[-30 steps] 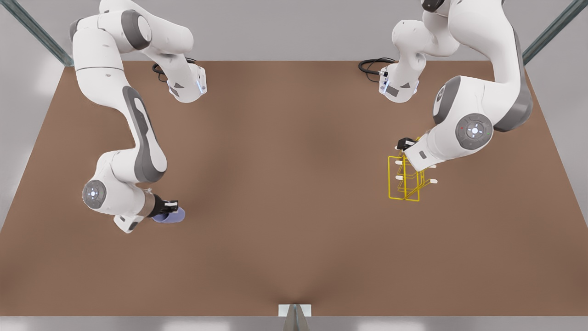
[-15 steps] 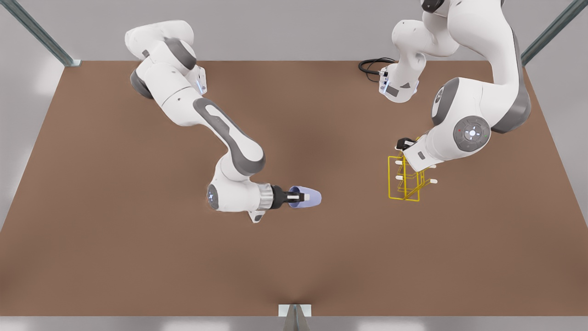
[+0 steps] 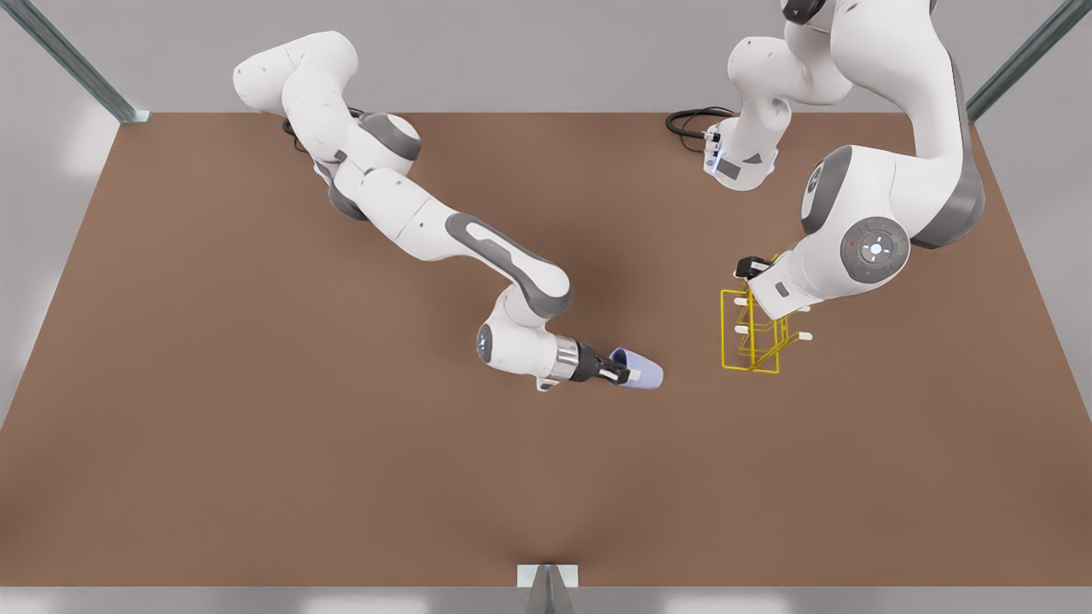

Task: Place the cup on the cup holder

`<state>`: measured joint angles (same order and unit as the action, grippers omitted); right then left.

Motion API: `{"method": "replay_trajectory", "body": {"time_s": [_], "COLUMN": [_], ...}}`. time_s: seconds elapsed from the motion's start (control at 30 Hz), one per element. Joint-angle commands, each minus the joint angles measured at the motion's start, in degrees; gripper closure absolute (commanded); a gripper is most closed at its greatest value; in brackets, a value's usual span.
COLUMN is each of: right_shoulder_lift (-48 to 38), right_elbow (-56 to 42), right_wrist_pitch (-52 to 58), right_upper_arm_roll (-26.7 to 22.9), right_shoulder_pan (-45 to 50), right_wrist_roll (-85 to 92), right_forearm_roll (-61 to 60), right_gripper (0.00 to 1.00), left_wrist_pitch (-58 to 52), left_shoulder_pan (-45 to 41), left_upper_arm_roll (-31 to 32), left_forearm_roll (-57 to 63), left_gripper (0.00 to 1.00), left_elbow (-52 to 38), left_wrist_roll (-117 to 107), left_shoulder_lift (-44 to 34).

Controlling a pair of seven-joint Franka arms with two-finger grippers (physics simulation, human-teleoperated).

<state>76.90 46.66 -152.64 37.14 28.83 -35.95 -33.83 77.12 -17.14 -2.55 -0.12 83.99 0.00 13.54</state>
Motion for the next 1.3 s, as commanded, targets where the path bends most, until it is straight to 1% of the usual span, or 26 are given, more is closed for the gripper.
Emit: {"method": "replay_trajectory", "body": {"time_s": [0.0,0.07,0.17,0.33,0.37,0.4,0.43,0.53,0.57,0.6,0.67,0.77,0.9,0.93,0.97,1.03,1.07,1.1,1.13,1.17,1.2,1.23,1.27], "right_shoulder_lift": [0.6,1.4,2.5,2.9,2.9,2.8,2.6,2.2,1.9,1.8,0.2,-2.5,-4.2,-5.7,-8.1,-14.5,-17.2,-24.9,-31.8,-43.7,-55.0,-63.5,-65.9], "right_elbow": [0.3,0.6,1.2,3.6,3.8,4.2,4.5,5.6,6.3,7.3,12.7,19.3,19.5,19.6,19.5,19.5,19.4,19.4,20.3,30.7,39.5,42.7,42.3], "right_wrist_pitch": [-2.4,-2.7,-3.6,-5.1,-6.3,-6.9,-7.2,-7.1,-7.1,-7.0,-7.1,-7.1,-6.4,-5.1,0.6,19.0,24.3,37.0,42.8,44.7,45.8,52.4,58.4], "right_upper_arm_roll": [2.4,5.0,6.7,6.8,6.8,6.6,6.6,6.6,6.7,6.8,7.7,7.8,8.5,8.2,7.4,0.3,-1.5,-10.7,-17.4,-20.6,-20.7,-24.7,-28.6], "right_shoulder_pan": [-0.1,0.0,0.5,0.4,0.4,0.1,-0.1,-1.3,-1.8,-2.6,-5.3,-7.8,-9.2,-10.4,-12.3,-15.2,-16.0,-16.7,-17.7,-22.0,-28.1,-29.5,-29.3], "right_wrist_roll": [-12.0,-11.2,-11.2,-12.3,-12.6,-12.6,-12.6,-14.1,-14.2,-14.2,-14.2,-14.2,-14.6,-14.9,-17.0,-16.3,-16.2,-12.3,-10.0,0.5,15.0,21.9,26.2], "right_forearm_roll": [2.1,2.1,3.9,5.1,5.1,5.1,5.1,5.2,5.8,5.8,8.2,9.0,9.0,9.0,9.0,9.9,12.9,13.4,13.8,21.5,30.9,36.0,36.0], "right_gripper": [0.79,0.79,0.79,0.79,0.74,0.49,0.34,0.27,0.26,0.23,0.18,0.18,0.18,0.17,0.16,0.14,0.14,0.07,0.00,0.00,0.00,0.00,0.00], "left_wrist_pitch": [0.0,0.0,0.0,0.0,0.0,0.0,0.0,0.0,0.0,0.0,0.0,0.0,0.1,1.0,3.7,26.1,32.2,37.8,43.5,48.3,53.0,55.0,56.9], "left_shoulder_pan": [0.0,0.0,0.0,0.0,0.0,0.0,0.0,0.0,0.0,0.0,-0.1,-1.8,-5.4,-5.9,-5.9,-6.1,-5.8,-5.8,-6.1,-6.1,-5.9,-5.9,-5.9], "left_upper_arm_roll": [0.0,0.0,0.0,0.0,0.0,0.0,0.0,0.0,0.0,0.0,0.0,0.0,0.0,0.1,0.1,1.4,1.4,1.4,1.8,2.0,2.0,2.0,2.0], "left_forearm_roll": [0.0,0.0,0.0,0.0,0.0,0.0,0.0,0.0,0.0,0.0,0.0,0.0,0.1,0.1,-0.4,-0.7,-0.7,-1.2,-1.3,-2.1,-6.5,-7.2,-8.7], "left_gripper": [0.00,0.00,0.00,0.00,0.00,0.00,0.00,0.00,0.00,0.00,0.00,0.00,0.00,0.00,0.00,0.00,0.00,0.00,0.00,0.00,0.00,0.00,0.00], "left_elbow": [0.0,-0.1,-0.1,-0.1,-0.1,-0.1,-0.1,0.0,0.0,0.0,0.0,-0.1,-0.1,0.0,0.7,10.8,12.4,15.2,16.2,16.2,16.6,16.7,17.4], "left_wrist_roll": [-0.1,-0.1,-0.1,-0.1,-0.1,-0.1,-0.1,-0.1,-0.1,-0.1,-0.3,-6.3,-22.4,-27.6,-37.7,-83.4,-101.0,-116.6,-130.2,-139.0,-140.0,-141.1,-141.8], "left_shoulder_lift": [0.0,0.2,0.3,0.3,0.3,0.3,0.3,0.3,0.3,0.3,0.3,0.6,3.3,4.5,5.6,6.8,8.1,8.5,8.3,8.5,9.2,9.5,9.6]}}
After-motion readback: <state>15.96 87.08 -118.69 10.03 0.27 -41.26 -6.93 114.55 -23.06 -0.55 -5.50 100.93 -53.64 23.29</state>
